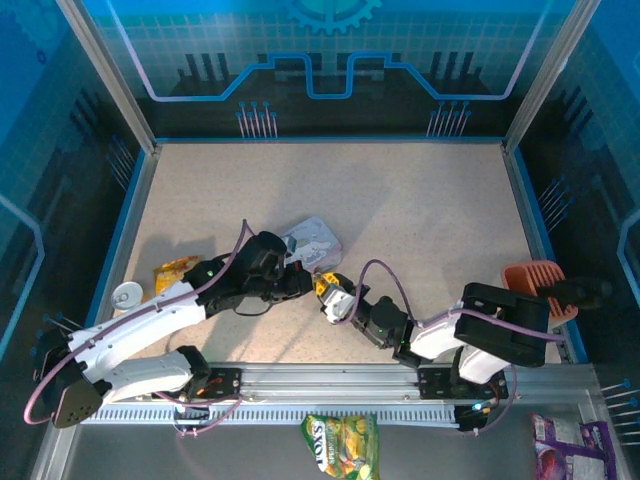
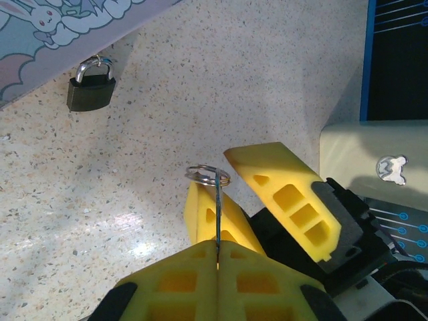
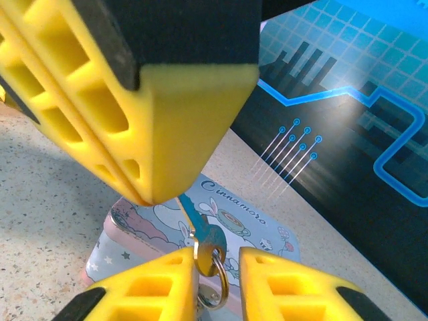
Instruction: Unlock the padlock with the key
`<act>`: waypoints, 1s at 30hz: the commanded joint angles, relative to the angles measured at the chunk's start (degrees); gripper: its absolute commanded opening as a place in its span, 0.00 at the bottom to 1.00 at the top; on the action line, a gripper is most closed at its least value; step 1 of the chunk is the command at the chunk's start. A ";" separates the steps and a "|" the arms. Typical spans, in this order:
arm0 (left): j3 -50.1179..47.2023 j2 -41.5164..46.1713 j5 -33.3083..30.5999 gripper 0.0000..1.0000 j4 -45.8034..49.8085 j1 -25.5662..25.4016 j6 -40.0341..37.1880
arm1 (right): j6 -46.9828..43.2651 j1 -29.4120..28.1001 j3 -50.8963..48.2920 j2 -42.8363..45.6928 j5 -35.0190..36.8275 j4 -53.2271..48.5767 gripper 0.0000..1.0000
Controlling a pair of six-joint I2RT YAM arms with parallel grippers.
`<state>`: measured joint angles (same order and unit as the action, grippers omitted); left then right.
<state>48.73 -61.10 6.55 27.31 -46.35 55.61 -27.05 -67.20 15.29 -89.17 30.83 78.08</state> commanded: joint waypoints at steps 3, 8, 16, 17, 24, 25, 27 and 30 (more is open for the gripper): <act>1.10 0.96 1.62 0.00 2.01 -0.27 0.82 | 0.54 0.58 1.74 -1.44 0.09 3.47 0.19; 1.13 0.62 2.12 0.00 1.51 -0.23 0.96 | 0.09 0.52 2.39 -1.78 0.13 3.48 0.19; -0.10 0.22 2.89 0.00 -0.45 -0.25 2.34 | 0.33 0.29 2.68 -2.24 0.44 3.48 0.16; -0.10 0.24 2.99 0.00 -0.72 -0.23 2.38 | 0.20 0.25 2.67 -2.24 0.50 3.48 0.14; -0.04 -0.41 2.95 0.00 -1.80 -0.08 1.96 | 0.88 -1.74 2.05 -1.67 4.48 3.48 0.00; -0.17 -0.40 2.82 0.03 -2.18 0.07 1.71 | 2.16 -1.88 1.68 -1.50 4.16 3.49 0.00; -0.17 -0.25 2.78 0.13 -2.80 0.59 0.36 | 4.61 -1.93 0.64 -1.02 3.29 3.48 0.00; -0.29 1.13 1.45 0.34 -3.80 1.62 -3.53 | 8.70 -1.96 -1.15 0.80 2.17 2.08 0.00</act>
<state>48.71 -61.01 8.01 24.69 -45.82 55.48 -23.22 -68.62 15.75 -90.30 32.75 78.00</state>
